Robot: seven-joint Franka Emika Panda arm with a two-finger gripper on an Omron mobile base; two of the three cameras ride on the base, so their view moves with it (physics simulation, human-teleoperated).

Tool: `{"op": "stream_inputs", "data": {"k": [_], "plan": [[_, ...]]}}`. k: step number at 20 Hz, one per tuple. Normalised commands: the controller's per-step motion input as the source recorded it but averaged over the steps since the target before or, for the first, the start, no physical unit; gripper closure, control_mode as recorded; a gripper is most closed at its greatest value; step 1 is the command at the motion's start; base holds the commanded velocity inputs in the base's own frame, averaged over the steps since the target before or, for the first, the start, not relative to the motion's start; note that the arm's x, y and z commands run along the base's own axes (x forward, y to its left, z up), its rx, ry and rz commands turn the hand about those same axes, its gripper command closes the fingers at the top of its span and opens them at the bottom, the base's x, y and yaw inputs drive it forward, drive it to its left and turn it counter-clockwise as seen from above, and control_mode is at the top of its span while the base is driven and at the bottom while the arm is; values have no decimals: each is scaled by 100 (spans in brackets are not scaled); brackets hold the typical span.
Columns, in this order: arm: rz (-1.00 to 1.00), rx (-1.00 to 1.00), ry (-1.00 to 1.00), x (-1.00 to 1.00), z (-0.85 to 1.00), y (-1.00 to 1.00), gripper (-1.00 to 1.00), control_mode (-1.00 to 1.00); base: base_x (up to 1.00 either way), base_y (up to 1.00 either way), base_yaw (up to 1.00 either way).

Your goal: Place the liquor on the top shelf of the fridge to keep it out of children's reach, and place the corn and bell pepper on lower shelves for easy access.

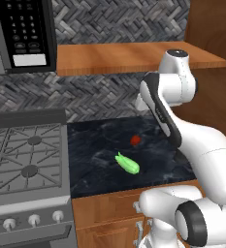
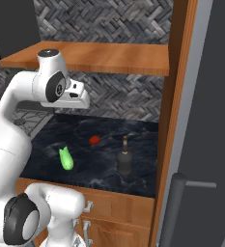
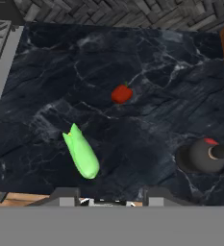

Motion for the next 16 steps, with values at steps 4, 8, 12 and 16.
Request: {"op": "stream_inputs", "data": {"k": [4,8,12,16], "plan": [[0,0,-1,-9,-11,0,-100,-100,0,0,0],[-6,0,-8,-31,-26,0,-100,-100,0,0,0],[-9,0,-4,-31,-23,0,-100,-100,0,0,0],[-10,0,-6,-28,-24,0,-100,-100,0,0,0]]}}
